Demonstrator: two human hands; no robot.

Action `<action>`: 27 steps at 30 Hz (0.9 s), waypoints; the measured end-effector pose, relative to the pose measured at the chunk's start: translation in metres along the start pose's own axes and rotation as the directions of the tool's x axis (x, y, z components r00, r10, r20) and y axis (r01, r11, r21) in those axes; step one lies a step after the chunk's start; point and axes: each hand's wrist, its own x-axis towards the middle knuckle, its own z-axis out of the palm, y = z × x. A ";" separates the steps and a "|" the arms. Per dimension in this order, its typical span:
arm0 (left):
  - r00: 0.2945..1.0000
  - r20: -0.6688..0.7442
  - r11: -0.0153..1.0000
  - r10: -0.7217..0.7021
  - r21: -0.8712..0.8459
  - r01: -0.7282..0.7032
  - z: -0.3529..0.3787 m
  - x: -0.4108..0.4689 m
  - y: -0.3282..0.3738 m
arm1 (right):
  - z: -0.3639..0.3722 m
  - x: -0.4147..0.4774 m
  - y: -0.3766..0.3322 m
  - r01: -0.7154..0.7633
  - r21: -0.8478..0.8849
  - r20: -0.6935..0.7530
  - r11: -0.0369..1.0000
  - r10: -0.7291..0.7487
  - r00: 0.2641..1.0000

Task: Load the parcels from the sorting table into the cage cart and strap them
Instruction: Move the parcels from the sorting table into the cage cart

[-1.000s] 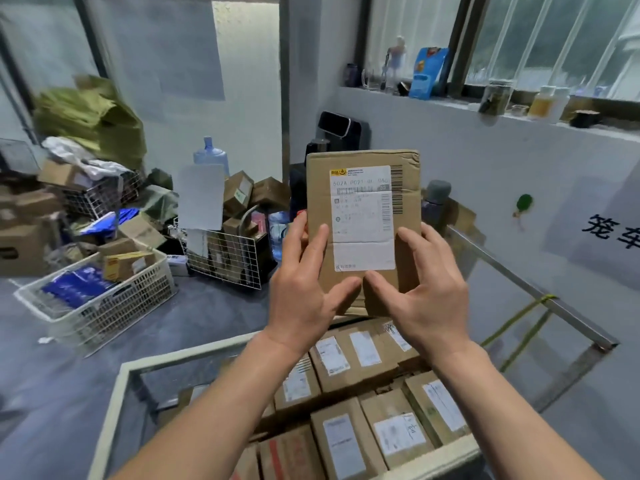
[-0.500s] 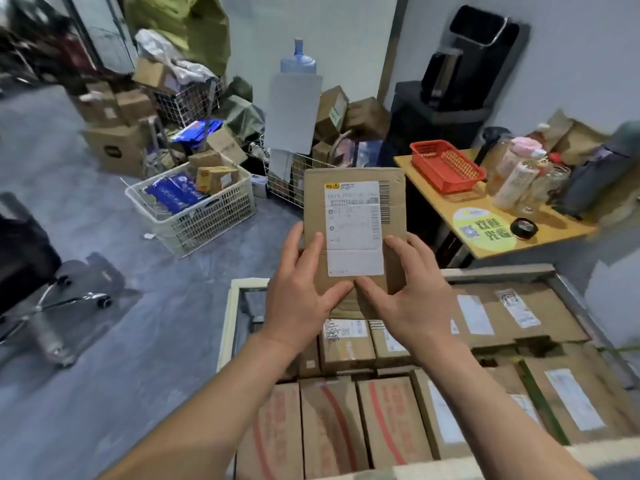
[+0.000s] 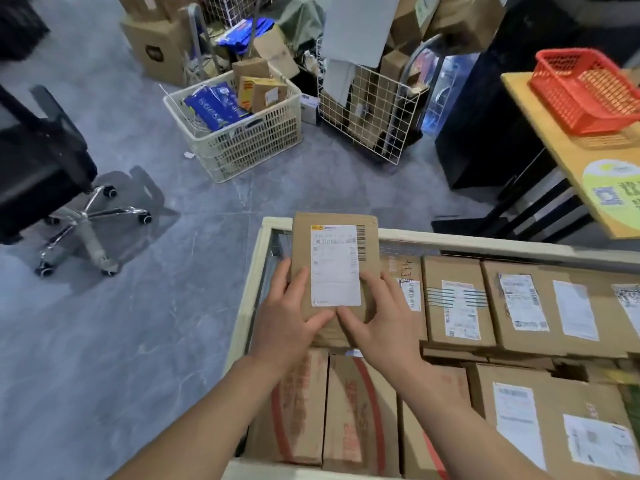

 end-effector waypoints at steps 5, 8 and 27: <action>0.982 0.093 0.986 -0.162 0.045 0.158 0.035 0.009 -0.047 | 0.046 0.014 0.033 0.004 -0.009 0.123 1.000 -0.003 0.992; 0.972 0.121 0.979 -0.201 0.063 0.194 0.053 0.018 -0.071 | 0.068 0.024 0.053 0.020 -0.032 0.146 0.999 -0.015 0.989; 0.927 0.276 0.966 -0.255 0.117 0.231 0.144 0.075 -0.138 | 0.128 0.053 0.135 0.008 -0.348 0.166 0.937 0.053 0.985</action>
